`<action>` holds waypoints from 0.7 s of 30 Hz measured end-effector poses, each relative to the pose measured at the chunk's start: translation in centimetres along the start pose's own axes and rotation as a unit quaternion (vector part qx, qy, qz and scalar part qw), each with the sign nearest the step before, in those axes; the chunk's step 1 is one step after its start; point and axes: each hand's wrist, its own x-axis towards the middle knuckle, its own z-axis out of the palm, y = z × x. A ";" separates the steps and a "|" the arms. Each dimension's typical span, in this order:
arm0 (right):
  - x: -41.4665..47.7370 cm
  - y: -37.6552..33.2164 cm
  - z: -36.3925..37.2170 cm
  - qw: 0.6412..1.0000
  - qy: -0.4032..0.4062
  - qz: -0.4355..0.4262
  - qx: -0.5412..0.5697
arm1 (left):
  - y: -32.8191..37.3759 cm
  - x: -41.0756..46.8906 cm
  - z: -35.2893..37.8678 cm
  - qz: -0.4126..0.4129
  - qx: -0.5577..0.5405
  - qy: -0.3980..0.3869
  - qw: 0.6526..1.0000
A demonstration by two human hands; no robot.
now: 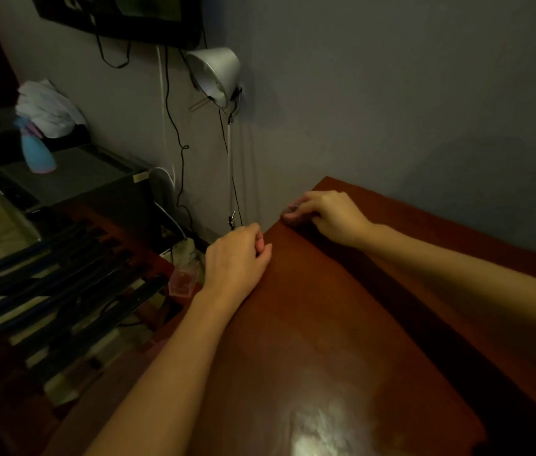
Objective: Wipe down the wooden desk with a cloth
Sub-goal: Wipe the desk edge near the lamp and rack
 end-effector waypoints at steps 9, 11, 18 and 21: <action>-0.5 2.2 -0.6 1.000 -0.009 0.012 -0.008 | 0.2 -0.1 -0.1 -0.005 -0.013 -0.003 1.000; -0.4 -0.7 0.1 1.000 -0.004 -0.006 0.009 | 0.1 -0.2 -0.2 -0.008 -0.016 0.000 1.000; -2.9 2.0 -1.6 0.999 -0.039 -0.011 0.013 | 0.3 -0.3 -0.2 -0.023 -0.016 0.015 0.999; -0.1 0.1 0.1 0.999 -0.002 0.029 -0.015 | 0.5 -0.3 -0.3 -0.030 -0.013 0.021 0.999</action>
